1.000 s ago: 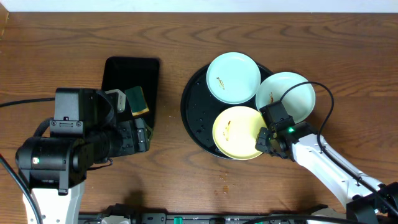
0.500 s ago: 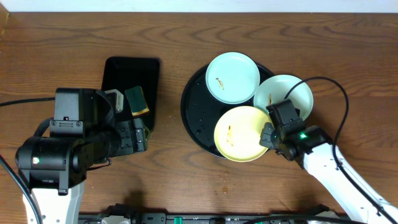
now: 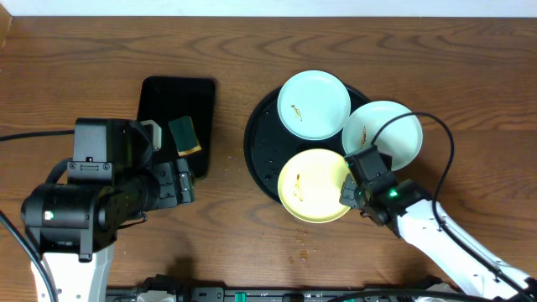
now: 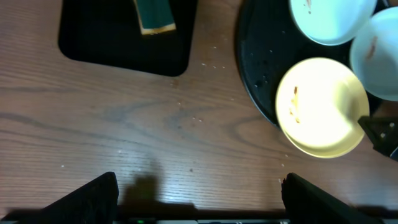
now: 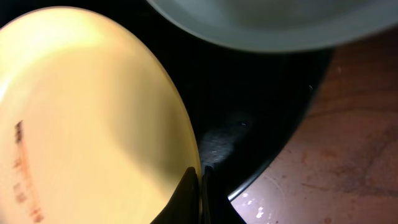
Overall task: Clean dirty plates on tray and stack at the side
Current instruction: 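Reach the right gripper to the yellow plate's right rim, then lower the left gripper onto the green sponge and grasp it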
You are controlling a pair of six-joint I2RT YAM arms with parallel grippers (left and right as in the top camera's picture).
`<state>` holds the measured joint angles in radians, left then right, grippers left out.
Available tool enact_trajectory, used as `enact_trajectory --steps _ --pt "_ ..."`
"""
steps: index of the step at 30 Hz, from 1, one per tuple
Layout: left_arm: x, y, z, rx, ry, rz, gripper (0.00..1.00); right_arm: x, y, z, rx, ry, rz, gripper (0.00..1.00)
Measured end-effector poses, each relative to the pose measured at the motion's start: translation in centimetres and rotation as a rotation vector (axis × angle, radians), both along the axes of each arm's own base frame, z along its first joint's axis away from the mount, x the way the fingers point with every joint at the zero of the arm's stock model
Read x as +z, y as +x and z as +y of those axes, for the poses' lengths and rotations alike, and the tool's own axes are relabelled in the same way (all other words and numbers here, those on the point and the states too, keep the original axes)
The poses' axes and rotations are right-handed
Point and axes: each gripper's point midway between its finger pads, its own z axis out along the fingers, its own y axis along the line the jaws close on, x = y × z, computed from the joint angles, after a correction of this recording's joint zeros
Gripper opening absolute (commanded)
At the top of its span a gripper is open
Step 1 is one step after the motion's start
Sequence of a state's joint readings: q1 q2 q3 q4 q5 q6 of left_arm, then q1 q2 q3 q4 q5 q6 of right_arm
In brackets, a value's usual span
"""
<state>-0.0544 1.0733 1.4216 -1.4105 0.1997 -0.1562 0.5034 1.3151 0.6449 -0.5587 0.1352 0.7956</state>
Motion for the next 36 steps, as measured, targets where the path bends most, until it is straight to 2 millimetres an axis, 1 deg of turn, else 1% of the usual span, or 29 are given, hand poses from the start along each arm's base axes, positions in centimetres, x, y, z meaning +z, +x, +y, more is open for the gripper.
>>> enact_trajectory --steps 3,7,16,17,20,22,23,27,32,36 --pt "-0.3 0.7 0.2 0.005 0.012 0.004 0.84 -0.9 0.2 -0.4 -0.038 -0.008 -0.014 0.01" --pt "-1.1 2.3 0.2 0.008 0.021 0.016 0.84 -0.5 1.4 -0.1 -0.051 0.006 -0.068 0.01" --pt "-4.0 5.5 0.5 0.014 0.053 0.101 0.84 -0.2 2.0 -0.4 0.120 -0.092 -0.105 0.01" --pt "-4.2 5.8 0.5 0.014 0.053 0.105 0.84 -0.2 2.1 -0.4 0.132 -0.098 -0.107 0.03" --pt "-4.9 6.5 0.5 0.014 0.055 0.123 0.84 -0.2 2.1 -0.4 0.153 -0.105 -0.110 0.16" --pt "-5.4 6.9 0.5 0.013 0.055 0.132 0.84 -0.2 2.1 -0.3 0.156 -0.104 -0.109 0.19" --pt "-5.6 7.1 0.5 0.014 0.057 0.138 0.84 -0.2 2.1 -0.3 0.156 -0.104 -0.109 0.18" --pt "-6.6 7.9 0.9 0.027 0.084 0.161 0.84 -0.4 2.1 -0.3 0.154 -0.101 -0.111 0.09" --pt "-8.2 10.2 1.2 0.054 0.099 0.164 0.84 -0.4 2.1 -0.3 0.150 -0.099 -0.114 0.11" --pt "-10.3 12.0 1.2 0.073 0.103 0.193 0.84 -0.4 2.1 -0.3 0.151 -0.099 -0.115 0.11"
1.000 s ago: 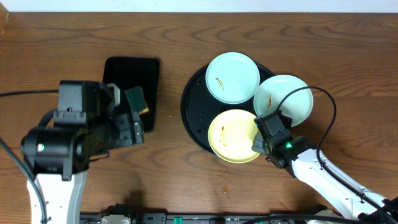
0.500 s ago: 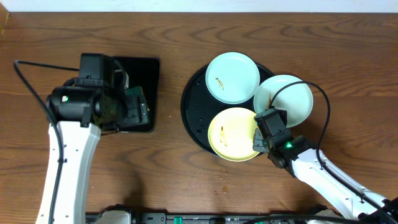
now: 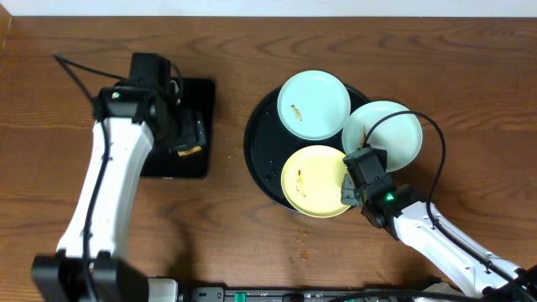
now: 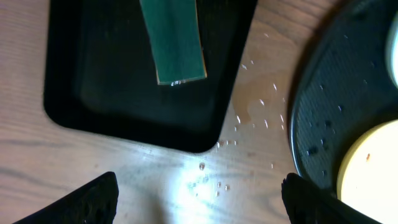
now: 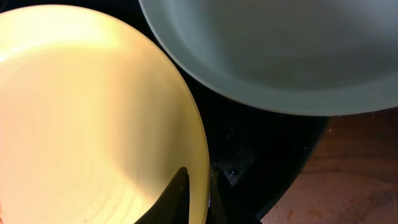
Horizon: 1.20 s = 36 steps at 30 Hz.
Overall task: Clean dirty plates on tray and stack at the side
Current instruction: 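Lower the left gripper onto the green sponge and grasp it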
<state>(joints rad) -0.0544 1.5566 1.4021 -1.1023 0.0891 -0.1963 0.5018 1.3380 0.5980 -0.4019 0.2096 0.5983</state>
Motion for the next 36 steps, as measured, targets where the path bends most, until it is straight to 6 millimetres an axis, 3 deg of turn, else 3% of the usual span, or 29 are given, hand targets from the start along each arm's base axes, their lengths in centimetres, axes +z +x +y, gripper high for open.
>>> enact_trajectory --steps 14,23,27,31,33,35,36 --pt "-10.0 4.9 1.5 0.063 0.099 0.121 0.84 0.0 0.1 0.0 0.000 0.001 -0.003 0.15" --pt "-14.8 3.4 1.9 0.074 0.130 0.274 0.82 0.0 0.1 0.0 0.002 -0.004 -0.005 0.18" --pt "-15.8 3.4 2.0 0.080 0.129 0.293 0.59 0.1 0.1 0.0 0.003 -0.004 -0.005 0.21" --pt "-15.8 3.4 2.4 0.090 0.127 0.294 0.50 0.0 0.1 0.0 0.004 -0.005 -0.005 0.24" --pt "-15.8 3.4 2.8 0.106 0.125 0.293 0.27 0.0 0.1 0.0 0.004 -0.005 -0.005 0.25" --pt "-15.8 3.4 3.4 0.122 0.121 0.295 0.10 0.0 0.1 0.0 0.005 -0.005 -0.005 0.26" --pt "-15.8 3.4 3.5 0.131 0.121 0.295 0.09 0.0 0.1 0.0 0.005 -0.006 -0.005 0.26"
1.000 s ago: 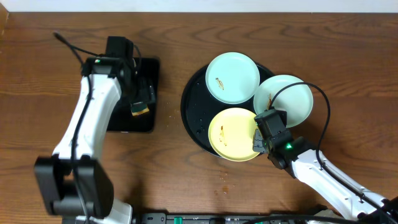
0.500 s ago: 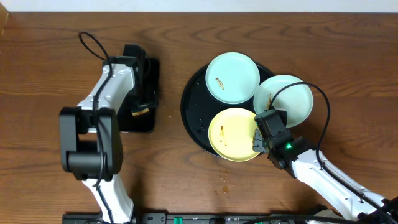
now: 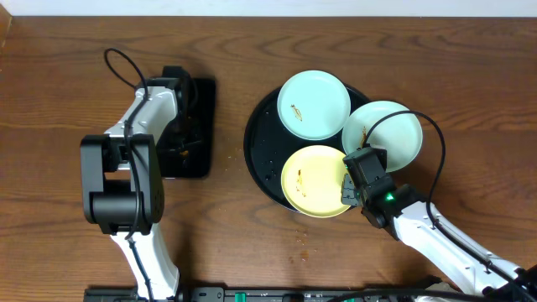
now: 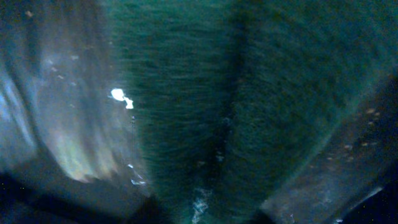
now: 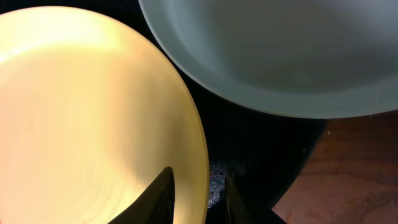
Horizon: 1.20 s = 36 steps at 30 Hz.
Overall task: Clean dirty plates on tray and stack at the side
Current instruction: 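Lower the left gripper onto the green sponge and grasp it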
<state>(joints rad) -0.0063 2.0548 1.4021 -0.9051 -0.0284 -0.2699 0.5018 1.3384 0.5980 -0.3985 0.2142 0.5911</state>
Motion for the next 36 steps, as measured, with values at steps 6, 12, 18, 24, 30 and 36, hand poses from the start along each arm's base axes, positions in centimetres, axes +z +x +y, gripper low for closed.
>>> enact_trajectory --steps 6,12,18,24,30,36 --pt "0.0 0.0 0.2 -0.004 0.000 0.000 0.66 0.0 0.0 0.0 0.000 0.000 0.000 0.27" --pt "0.3 0.3 0.3 -0.002 0.001 -0.013 0.71 0.0 0.0 0.0 0.000 0.000 0.000 0.28" --pt "0.5 3.4 0.3 -0.004 0.002 -0.138 0.71 0.0 0.0 0.0 0.000 0.000 0.000 0.29" --pt "0.8 6.0 0.3 -0.005 0.004 -0.247 0.72 0.0 0.0 0.0 0.000 0.000 0.000 0.29" --pt "0.7 6.0 0.3 -0.010 0.005 -0.247 0.71 0.0 0.0 0.0 0.000 0.000 0.000 0.30" --pt "0.9 7.5 0.3 -0.058 0.010 -0.309 0.74 0.0 0.0 0.0 0.000 0.000 0.000 0.30"
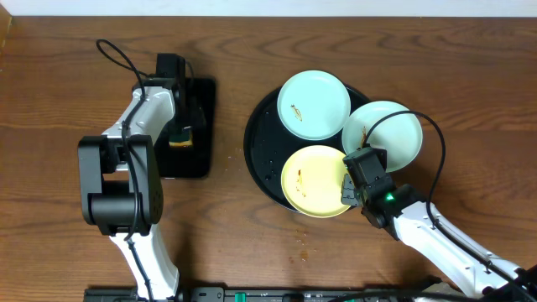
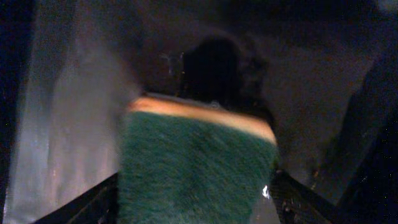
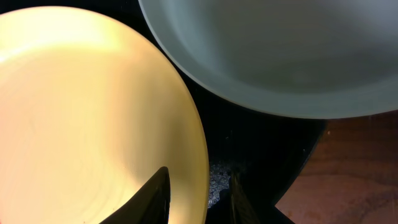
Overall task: Clean dirty plates on tray and stack at the side
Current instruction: 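Lower the left gripper onto the green sponge and grasp it, then lift the sponge with the left gripper while right holds yellow plate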
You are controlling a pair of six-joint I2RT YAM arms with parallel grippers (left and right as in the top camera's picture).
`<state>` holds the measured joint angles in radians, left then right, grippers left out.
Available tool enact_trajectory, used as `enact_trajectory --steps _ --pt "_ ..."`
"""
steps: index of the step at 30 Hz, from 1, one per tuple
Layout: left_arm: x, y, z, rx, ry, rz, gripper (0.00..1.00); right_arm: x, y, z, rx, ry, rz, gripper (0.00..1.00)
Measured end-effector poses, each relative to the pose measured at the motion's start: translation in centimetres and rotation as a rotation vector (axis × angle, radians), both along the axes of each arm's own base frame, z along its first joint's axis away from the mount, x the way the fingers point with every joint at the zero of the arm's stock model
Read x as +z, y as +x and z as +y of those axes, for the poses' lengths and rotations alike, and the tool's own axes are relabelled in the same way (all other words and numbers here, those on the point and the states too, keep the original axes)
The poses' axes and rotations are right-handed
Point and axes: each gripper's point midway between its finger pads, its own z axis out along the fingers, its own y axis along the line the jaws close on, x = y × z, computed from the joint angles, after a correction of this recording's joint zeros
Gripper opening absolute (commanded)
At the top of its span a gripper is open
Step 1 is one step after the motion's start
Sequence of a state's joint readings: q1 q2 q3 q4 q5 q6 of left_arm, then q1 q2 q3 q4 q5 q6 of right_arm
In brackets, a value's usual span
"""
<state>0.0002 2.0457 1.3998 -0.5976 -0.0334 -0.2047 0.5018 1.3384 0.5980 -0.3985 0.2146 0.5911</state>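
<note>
Three dirty plates lie on the round black tray (image 1: 258, 155): a mint one (image 1: 314, 105), a pale one (image 1: 386, 132) and a yellow one (image 1: 312, 180). My right gripper (image 3: 198, 177) stands open at the yellow plate's (image 3: 93, 124) right rim, one finger over the plate and the other over the tray. The pale plate (image 3: 267, 50) overlaps above. My left gripper (image 2: 196, 202) is shut on the green sponge (image 2: 196, 168) with a yellow edge, just above the rectangular black tray (image 1: 201, 159). From overhead the sponge (image 1: 179, 138) peeks out under the left gripper (image 1: 179, 127).
Brown streaks mark all three plates. A few crumbs (image 1: 300, 239) lie on the wooden table (image 1: 226, 226) in front of the round tray. The right arm's cable loops over the pale plate.
The left wrist camera has drawn back from the sponge, which now sits gripped between the fingers with the tray seen below. The right fingers stand slightly wider apart at the plate rim.
First the left gripper hung open near the table's front and the right was shut at the yellow plate's rim. Then the left was open over the sponge and the right parted slightly. Then the left was down on the sponge. Now it grips it, and the right is open.
</note>
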Motion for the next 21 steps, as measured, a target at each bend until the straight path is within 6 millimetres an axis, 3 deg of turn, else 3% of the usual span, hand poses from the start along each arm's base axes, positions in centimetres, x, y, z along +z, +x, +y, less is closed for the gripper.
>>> enact_trajectory --steps 6,10,12,14,16,18,19,21 --pt "0.26 0.96 -0.02 -0.025 0.007 -0.038 0.70 0.00 0.00 0.00 0.000 0.000 0.000 0.30" --pt "0.29 1.07 0.01 -0.034 0.010 -0.042 0.40 0.00 0.00 0.01 0.000 0.000 0.000 0.30" --pt "0.36 1.08 0.00 -0.043 0.013 -0.043 0.36 0.00 0.00 0.01 0.000 0.000 0.000 0.29" --pt "0.46 1.09 0.00 -0.042 0.013 -0.045 0.13 0.00 0.00 0.01 0.000 0.000 0.000 0.29" --pt "0.61 1.12 0.01 -0.045 0.013 -0.048 0.08 0.00 0.00 0.01 0.000 0.000 0.000 0.30" --pt "0.69 1.19 -0.01 -0.050 0.014 -0.051 0.08 0.00 0.00 0.01 0.000 0.000 0.000 0.29" --pt "0.70 1.24 0.00 -0.050 0.015 -0.053 0.13 0.00 0.00 0.01 0.000 0.000 0.000 0.29" --pt "0.71 1.24 0.06 -0.052 0.019 -0.053 0.65 0.00 0.00 0.01 0.000 0.000 0.000 0.32"
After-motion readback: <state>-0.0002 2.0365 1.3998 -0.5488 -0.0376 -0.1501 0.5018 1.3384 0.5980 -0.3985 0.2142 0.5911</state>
